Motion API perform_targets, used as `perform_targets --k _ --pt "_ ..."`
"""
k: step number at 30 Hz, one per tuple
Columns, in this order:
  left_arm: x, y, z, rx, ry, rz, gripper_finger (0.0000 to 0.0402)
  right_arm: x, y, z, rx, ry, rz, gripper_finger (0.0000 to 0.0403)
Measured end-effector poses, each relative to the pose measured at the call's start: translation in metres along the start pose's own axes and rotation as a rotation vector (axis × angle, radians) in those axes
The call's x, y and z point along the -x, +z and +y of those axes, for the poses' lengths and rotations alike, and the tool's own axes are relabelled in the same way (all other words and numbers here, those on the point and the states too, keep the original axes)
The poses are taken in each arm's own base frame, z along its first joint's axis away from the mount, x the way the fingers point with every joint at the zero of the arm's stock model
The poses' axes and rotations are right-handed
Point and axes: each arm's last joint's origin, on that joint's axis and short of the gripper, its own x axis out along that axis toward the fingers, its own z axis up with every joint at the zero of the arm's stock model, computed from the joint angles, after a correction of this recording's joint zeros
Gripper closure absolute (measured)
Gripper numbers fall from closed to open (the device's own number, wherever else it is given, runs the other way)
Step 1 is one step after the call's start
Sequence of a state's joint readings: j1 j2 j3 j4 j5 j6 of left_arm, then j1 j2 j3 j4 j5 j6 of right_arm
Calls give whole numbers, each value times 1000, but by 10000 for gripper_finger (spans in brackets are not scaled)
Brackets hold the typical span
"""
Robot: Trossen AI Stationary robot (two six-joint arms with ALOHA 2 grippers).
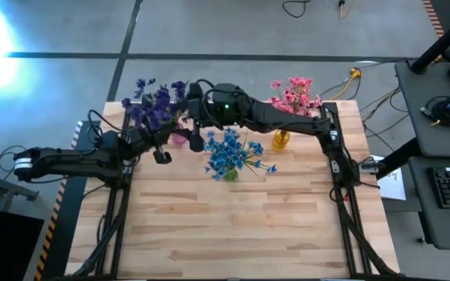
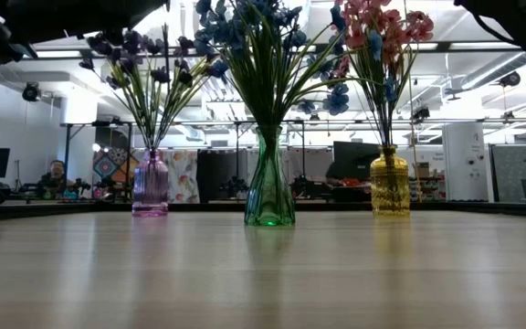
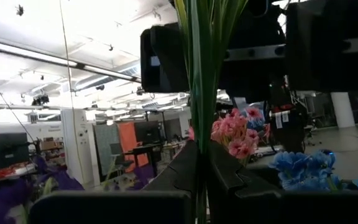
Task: Sort flowers into vase by color
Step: Put the violet flowers into the violet vase
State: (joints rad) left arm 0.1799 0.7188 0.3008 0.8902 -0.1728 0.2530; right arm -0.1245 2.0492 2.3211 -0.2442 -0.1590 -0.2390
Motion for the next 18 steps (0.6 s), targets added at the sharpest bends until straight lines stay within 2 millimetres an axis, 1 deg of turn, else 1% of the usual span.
perform_targets --k 10,13,18 --pt "-4 -5 -2 41 -1 5 402 -5 -6 2 -21 38 -1 134" --pt "-5 -5 -2 45 0 0 402 -5 -5 2 -33 37 -4 160" --pt "-6 -7 -3 43 -3 10 402 -4 -3 2 -32 35 -7 225"
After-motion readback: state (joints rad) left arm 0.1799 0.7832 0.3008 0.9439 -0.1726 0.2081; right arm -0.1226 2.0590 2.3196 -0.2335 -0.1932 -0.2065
